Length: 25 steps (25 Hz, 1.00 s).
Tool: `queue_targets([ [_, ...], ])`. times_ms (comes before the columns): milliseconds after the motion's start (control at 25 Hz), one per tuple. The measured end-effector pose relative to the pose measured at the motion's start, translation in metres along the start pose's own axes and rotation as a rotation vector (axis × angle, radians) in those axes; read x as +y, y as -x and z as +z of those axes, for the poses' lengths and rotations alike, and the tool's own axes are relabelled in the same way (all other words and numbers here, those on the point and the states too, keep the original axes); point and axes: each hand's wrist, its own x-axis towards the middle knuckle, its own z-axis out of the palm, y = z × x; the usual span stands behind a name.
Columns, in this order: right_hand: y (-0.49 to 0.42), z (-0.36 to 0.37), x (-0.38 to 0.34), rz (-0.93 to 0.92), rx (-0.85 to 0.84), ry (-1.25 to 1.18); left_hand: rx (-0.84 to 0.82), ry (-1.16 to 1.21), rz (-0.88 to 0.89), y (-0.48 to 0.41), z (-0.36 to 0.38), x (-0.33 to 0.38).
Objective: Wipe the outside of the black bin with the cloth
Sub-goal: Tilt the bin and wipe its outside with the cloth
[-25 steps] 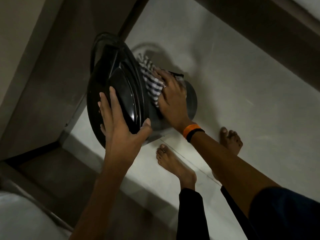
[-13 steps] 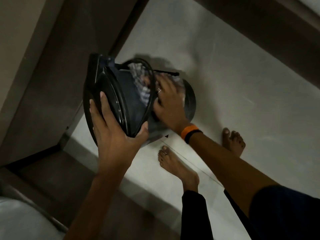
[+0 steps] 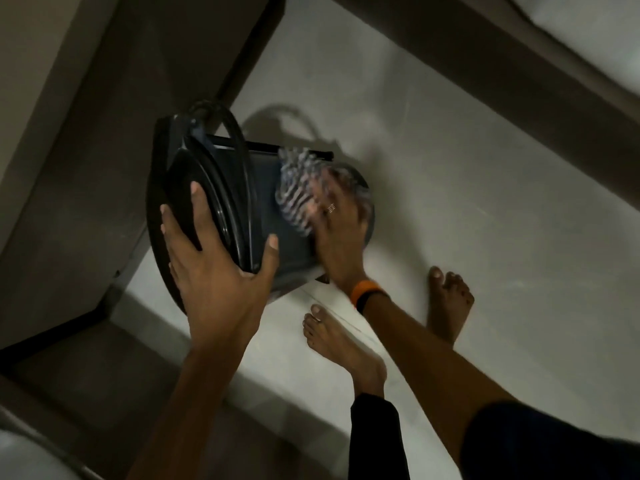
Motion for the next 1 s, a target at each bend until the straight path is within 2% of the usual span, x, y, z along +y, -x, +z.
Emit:
queue_targets([
  [80, -0.044, -0.017, 0.021, 0.359, 0.059, -0.104, 0.057, -0.006, -0.011, -0.004, 0.005, 0.009],
  [120, -0.054, -0.023, 0.026, 0.438, 0.056, -0.130, 0.086, -0.019, -0.013, -0.008, 0.007, 0.015],
  [160, -0.053, -0.023, 0.020, 0.433, 0.060, -0.140, 0.103, -0.034, -0.014, -0.012, 0.008, 0.021],
  [240, -0.017, -0.008, -0.004, 0.254, 0.090, -0.157, 0.105, -0.052, -0.020, -0.020, 0.006, 0.032],
  [320, 0.042, 0.015, -0.028, -0.032, 0.067, -0.130, 0.101, -0.044, -0.055, -0.031, 0.006, 0.036],
  [400, 0.069, 0.031, -0.030, -0.227, 0.022, 0.029, 0.111, -0.006, -0.095, -0.042, 0.001, 0.031],
  [440, 0.055, 0.031, -0.021, -0.236, 0.032, 0.112, 0.113, 0.022, -0.106, -0.045, -0.002, 0.026],
  [480, 0.029, 0.028, -0.013, -0.143, 0.069, 0.168, 0.111, 0.060, -0.106, -0.047, -0.006, 0.017],
  [560, -0.031, 0.012, 0.000, 0.161, 0.101, 0.115, 0.079, 0.141, -0.081, -0.046, -0.020, -0.003],
  [640, -0.068, -0.002, 0.006, 0.319, 0.073, 0.014, 0.013, 0.192, -0.048, -0.040, -0.028, -0.014],
  [720, -0.058, 0.006, -0.009, 0.225, 0.047, 0.109, 0.018, 0.221, -0.082, -0.034, -0.030, -0.013],
  [760, -0.039, 0.017, -0.023, 0.099, 0.045, 0.179, 0.028, 0.233, -0.120, -0.031, -0.027, -0.007],
  [880, 0.035, 0.043, -0.051, -0.239, 0.028, 0.116, 0.022, 0.255, -0.185, -0.035, -0.016, 0.010],
  [960, 0.029, 0.032, -0.038, -0.277, 0.055, 0.136, 0.023, 0.262, -0.172, -0.043, -0.015, 0.014],
  [1000, 0.009, 0.022, -0.027, -0.182, 0.096, 0.136, 0.020, 0.256, -0.160, -0.045, -0.015, 0.012],
])
